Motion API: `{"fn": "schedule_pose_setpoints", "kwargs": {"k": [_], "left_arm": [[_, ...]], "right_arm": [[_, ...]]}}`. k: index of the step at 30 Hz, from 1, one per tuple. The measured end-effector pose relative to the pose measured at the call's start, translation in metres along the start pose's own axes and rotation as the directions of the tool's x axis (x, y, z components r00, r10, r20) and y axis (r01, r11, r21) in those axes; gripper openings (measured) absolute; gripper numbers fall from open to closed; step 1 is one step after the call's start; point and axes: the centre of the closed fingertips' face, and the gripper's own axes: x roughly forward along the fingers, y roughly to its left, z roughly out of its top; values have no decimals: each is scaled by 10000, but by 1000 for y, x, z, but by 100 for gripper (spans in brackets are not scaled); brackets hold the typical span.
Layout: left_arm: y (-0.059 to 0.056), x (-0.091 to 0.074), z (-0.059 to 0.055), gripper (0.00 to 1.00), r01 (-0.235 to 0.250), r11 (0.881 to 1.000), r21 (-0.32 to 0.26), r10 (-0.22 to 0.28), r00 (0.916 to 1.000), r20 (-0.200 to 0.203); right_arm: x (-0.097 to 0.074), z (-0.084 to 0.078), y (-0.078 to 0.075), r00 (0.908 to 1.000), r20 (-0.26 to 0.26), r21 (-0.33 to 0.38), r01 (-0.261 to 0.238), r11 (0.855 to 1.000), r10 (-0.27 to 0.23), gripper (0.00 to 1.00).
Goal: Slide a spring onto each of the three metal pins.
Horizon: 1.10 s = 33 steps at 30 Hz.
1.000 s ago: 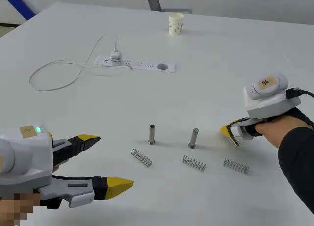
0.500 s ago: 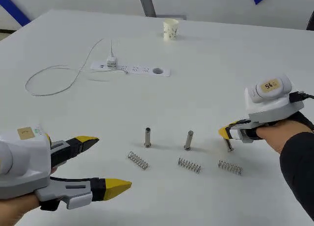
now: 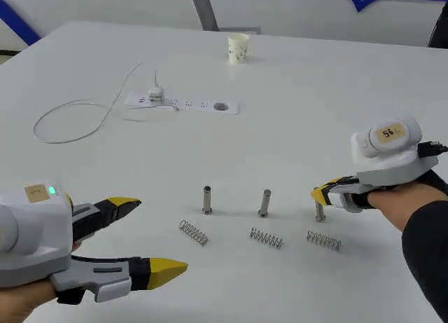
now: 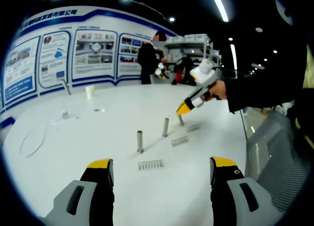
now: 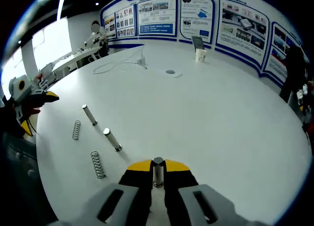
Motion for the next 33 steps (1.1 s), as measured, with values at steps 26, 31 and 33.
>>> {"fn": "schedule_pose_setpoints", "kwargs": {"k": [26, 31, 33], "left_arm": [[-7, 0, 5, 82, 54, 9998, 170, -55, 10000, 18], [-7, 0, 6, 82, 69, 9998, 180, -70, 10000, 44], [-7, 0, 5, 82, 60, 9998, 181, -61, 10000, 43]], "right_arm": [[-14, -11, 3, 9993, 375, -162, 66, 9998, -60, 9], [-13, -12, 4, 9994, 334, -221, 29, 9998, -22, 10], [-13, -12, 4, 9994, 359, -253, 23, 9997, -14, 11]]}}
